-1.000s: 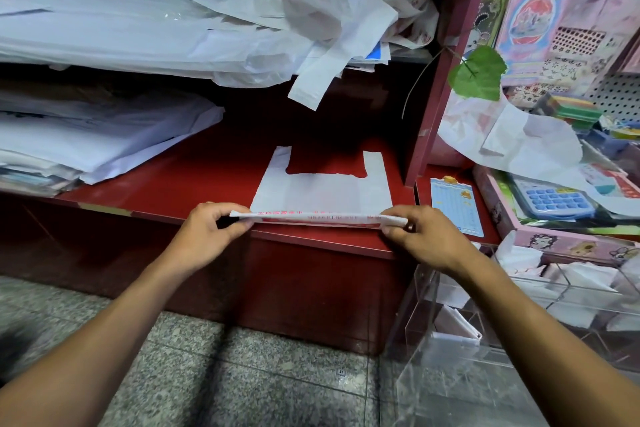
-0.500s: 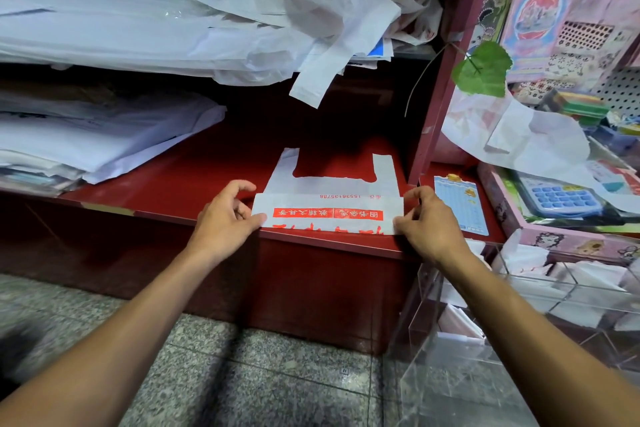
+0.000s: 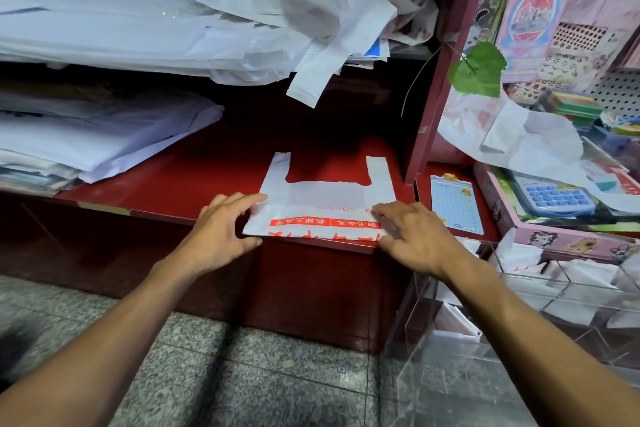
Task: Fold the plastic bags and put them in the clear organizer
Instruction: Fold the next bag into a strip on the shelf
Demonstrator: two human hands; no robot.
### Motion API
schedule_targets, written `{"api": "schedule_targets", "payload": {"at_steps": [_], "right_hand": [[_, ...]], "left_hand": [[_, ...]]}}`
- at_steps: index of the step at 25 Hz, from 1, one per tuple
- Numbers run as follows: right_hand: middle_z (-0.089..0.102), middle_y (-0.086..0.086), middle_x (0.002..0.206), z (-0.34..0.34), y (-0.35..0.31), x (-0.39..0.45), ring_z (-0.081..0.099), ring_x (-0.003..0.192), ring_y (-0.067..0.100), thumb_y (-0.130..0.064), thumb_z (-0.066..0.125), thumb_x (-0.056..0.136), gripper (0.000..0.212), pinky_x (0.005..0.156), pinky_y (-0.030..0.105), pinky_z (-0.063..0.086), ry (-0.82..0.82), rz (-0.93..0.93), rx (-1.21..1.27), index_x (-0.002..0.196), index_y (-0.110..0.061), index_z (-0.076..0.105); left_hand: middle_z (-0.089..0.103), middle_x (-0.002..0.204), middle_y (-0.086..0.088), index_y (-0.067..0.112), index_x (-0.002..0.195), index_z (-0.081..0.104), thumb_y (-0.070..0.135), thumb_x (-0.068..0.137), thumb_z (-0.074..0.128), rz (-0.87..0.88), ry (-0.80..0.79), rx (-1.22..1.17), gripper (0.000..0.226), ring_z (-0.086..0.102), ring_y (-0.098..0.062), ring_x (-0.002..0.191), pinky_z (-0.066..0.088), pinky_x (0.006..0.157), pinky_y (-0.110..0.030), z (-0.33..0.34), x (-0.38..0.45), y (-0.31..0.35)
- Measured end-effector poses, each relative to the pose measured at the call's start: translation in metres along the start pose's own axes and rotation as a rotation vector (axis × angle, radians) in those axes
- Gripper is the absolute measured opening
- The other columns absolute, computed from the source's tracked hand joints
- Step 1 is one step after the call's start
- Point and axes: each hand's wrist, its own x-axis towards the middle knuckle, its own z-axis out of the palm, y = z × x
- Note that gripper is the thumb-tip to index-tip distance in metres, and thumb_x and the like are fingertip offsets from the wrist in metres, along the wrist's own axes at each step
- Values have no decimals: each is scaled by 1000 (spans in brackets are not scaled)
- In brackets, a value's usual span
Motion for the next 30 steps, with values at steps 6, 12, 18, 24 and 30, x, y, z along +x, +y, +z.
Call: {"api": "schedule_targets", "payload": {"at_steps": [6,12,18,24,30], "right_hand": [[39,-4,140,-2,3,-5,42,122,20,-43,72,83,67,101,34,38,-23,-27,-99,142,-25,45],[63,-13,104,-1,17,-4,56,98,14,-33,75,84,26,80,25,45,47,-18,204,107,-29,64],[72,-8,84,1,19,0,65,78,10,-18,65,91,10,69,23,48,218,208,660,96,-22,73],[67,0,82,10,14,13,62,78,18,-16,64,90,20,64,29,43,310,350,607,103,-22,50],[63,0,75,16,10,15,60,73,19,-14,63,87,24,64,33,43,382,369,532,102,-19,45]], "left_hand": [[55,121,26,45,108,63,19,71,87,81,46,-35,51,45,-10,114,39,99,-45,3,-5,-5],[71,95,19,53,84,71,10,82,77,37,105,-293,44,61,-8,92,43,86,-28,-5,-2,-6],[74,85,-10,18,84,74,8,88,71,-144,157,-463,11,63,-16,78,42,69,-12,-4,2,3],[68,73,-2,27,99,56,18,79,80,-243,182,-546,33,51,-8,68,41,70,-28,2,5,11],[56,96,17,51,102,63,26,66,90,-70,52,-92,52,49,-8,91,31,90,-36,5,4,7]]}}
